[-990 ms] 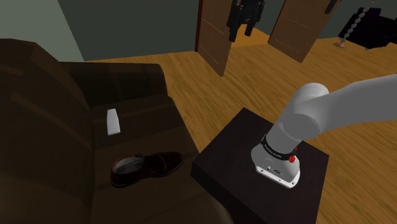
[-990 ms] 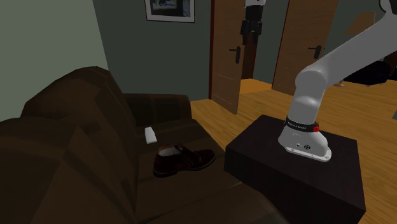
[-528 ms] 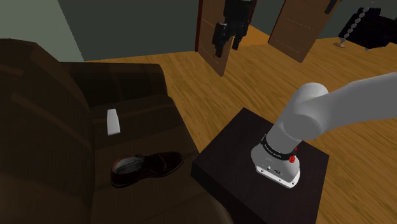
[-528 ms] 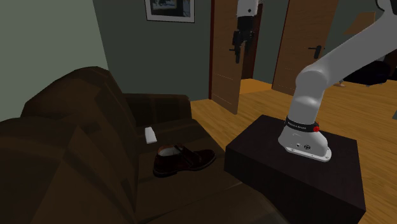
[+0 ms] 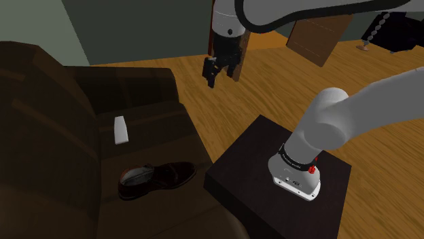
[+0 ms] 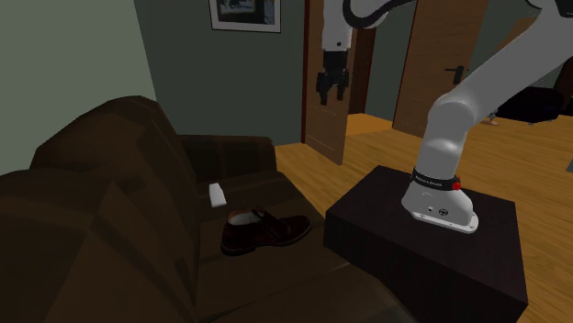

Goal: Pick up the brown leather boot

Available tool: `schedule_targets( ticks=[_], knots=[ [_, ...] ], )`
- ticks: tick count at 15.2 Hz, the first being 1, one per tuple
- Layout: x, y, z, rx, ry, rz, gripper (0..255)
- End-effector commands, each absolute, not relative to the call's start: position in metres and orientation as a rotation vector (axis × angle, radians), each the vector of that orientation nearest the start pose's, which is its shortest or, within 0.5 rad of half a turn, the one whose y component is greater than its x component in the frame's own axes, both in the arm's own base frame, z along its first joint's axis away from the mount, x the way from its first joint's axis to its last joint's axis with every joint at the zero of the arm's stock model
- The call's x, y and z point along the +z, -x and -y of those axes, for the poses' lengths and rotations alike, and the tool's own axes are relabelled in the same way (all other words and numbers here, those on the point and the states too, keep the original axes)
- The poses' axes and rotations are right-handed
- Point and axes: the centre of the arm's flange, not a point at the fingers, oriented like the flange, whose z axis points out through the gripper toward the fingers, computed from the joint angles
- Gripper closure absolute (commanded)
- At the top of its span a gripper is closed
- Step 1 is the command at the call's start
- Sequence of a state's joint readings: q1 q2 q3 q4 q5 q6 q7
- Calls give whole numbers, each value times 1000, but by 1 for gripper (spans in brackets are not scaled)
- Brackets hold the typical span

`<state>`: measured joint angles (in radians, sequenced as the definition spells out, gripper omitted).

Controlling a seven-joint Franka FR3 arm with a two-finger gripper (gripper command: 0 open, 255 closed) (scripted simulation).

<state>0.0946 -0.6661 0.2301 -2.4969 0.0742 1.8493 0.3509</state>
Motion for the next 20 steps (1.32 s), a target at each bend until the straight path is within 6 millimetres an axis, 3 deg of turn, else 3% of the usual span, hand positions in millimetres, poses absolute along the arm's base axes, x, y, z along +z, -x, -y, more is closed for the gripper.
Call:
schedule_targets(
  ticks=[1,20],
  knots=[
    [484,-341,-144,-51,3208,-146,0],
    [298,-393,-314,-87,3269,-94,0]
  ],
)
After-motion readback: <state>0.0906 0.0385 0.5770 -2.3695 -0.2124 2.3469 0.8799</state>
